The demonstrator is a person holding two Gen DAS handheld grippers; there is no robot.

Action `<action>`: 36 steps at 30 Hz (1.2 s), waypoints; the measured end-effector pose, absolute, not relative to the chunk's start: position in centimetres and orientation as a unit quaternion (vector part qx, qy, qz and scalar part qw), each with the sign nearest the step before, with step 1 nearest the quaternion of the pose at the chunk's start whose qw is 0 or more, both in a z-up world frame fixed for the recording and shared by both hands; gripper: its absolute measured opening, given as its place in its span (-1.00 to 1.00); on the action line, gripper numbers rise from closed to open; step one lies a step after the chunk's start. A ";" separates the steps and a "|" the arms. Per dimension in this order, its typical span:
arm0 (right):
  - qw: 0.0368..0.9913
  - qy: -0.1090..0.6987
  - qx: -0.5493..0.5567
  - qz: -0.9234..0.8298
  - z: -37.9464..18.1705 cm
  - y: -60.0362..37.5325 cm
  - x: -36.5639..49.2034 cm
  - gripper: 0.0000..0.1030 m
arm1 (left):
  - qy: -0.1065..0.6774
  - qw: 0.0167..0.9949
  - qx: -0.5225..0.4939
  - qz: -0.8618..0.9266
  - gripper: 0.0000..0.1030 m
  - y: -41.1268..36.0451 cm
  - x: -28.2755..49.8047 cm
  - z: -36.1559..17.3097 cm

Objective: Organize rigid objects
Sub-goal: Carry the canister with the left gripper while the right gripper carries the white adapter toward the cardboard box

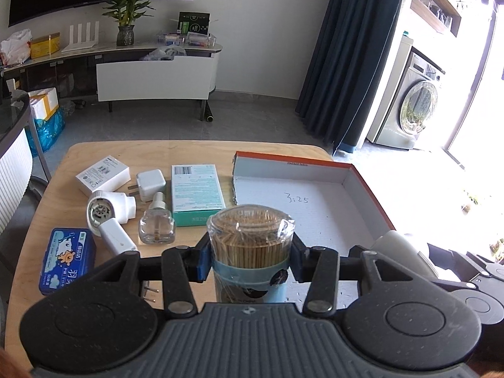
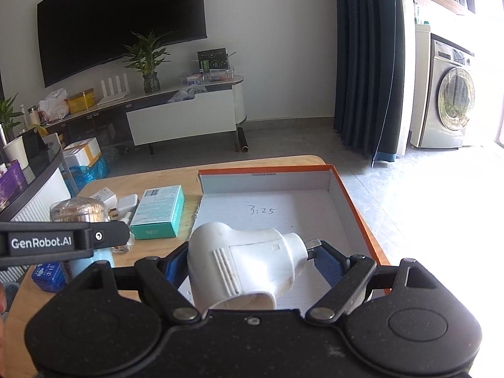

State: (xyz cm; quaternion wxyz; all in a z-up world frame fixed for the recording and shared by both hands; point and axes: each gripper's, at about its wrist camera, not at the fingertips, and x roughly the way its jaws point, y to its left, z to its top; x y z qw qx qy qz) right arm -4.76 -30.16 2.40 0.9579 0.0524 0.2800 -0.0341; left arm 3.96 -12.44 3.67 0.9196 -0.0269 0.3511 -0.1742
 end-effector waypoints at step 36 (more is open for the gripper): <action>0.952 0.297 0.046 -0.063 2.1 -34.7 0.8 0.89 | 0.370 0.907 -0.004 -0.202 -0.08 -17.9 7.4 2.4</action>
